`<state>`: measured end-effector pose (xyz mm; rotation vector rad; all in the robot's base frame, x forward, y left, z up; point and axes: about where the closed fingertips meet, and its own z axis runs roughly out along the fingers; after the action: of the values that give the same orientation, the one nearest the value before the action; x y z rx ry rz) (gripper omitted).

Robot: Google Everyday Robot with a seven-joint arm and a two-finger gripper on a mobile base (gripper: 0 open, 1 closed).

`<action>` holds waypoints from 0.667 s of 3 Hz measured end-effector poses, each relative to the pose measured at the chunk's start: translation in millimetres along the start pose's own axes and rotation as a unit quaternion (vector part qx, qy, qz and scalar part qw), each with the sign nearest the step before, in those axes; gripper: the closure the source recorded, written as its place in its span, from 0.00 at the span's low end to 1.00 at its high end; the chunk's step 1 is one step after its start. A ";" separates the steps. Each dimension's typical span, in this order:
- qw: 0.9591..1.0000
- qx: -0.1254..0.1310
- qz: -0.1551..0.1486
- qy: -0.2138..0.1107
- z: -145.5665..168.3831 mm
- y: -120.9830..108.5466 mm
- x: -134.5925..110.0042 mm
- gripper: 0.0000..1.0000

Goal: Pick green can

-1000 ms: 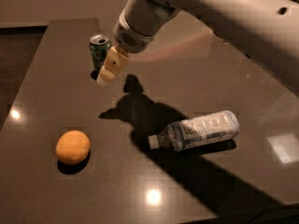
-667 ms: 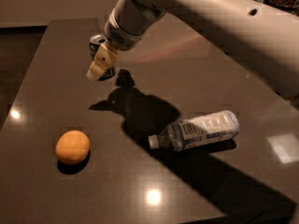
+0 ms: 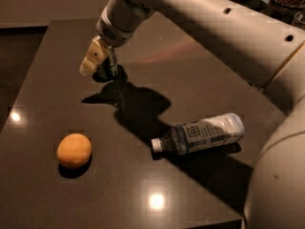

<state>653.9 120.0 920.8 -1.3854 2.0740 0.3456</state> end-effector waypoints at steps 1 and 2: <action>1.000 -0.003 0.003 0.001 11.7 -9.0 -7.8 0.00; 1.000 -0.011 0.006 0.007 22.3 -14.5 -13.9 0.21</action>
Offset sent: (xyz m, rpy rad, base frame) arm 0.0343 0.0217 -0.0068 -0.0067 0.0373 -0.0048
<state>678.4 136.0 913.7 -1.3921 2.0972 0.3670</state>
